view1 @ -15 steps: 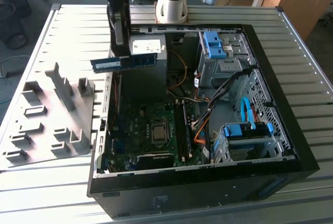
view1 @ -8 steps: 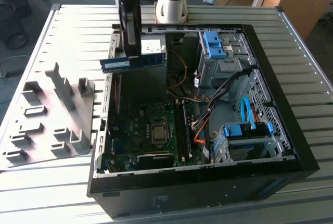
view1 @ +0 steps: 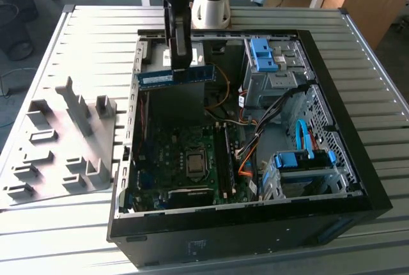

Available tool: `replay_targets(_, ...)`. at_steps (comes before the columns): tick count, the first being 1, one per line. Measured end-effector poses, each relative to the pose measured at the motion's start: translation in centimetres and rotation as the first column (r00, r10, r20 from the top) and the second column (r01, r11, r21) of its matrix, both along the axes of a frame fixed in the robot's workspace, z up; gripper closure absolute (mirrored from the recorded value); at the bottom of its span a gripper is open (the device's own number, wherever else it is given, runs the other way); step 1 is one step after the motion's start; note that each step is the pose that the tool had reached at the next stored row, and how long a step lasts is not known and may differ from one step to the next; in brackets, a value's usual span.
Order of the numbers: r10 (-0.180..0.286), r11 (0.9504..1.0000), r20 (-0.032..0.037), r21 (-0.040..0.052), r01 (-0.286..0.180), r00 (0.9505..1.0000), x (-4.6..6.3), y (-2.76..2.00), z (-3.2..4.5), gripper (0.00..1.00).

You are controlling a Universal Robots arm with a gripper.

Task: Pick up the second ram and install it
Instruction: 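Pick up the second ram and move it above second insertion slot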

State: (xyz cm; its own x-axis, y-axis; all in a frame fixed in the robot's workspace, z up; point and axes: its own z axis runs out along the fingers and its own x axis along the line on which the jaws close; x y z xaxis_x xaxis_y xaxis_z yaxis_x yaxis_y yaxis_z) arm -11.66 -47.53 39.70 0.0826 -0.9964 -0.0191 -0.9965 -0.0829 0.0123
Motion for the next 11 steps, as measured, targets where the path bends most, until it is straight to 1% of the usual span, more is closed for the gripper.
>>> replay_targets(1,0.000,1.0000,0.0000,0.0014,0.000,1.0000,0.2,0.00,-0.02,0.86)
replay_targets(3,-0.002,1.0000,0.0000,0.0084,0.002,1.0000,0.4,-0.01,-0.14,0.86)
replay_targets(5,-0.010,0.9999,0.0001,0.0126,0.010,1.0000,0.5,0.00,-0.41,0.86)
replay_targets(7,-0.020,0.9997,0.0000,0.0136,0.020,0.9998,0.7,0.00,-0.77,0.86)
replay_targets(11,-0.025,0.9996,0.0000,0.0136,0.025,0.9997,1.6,0.00,-1.51,0.86)
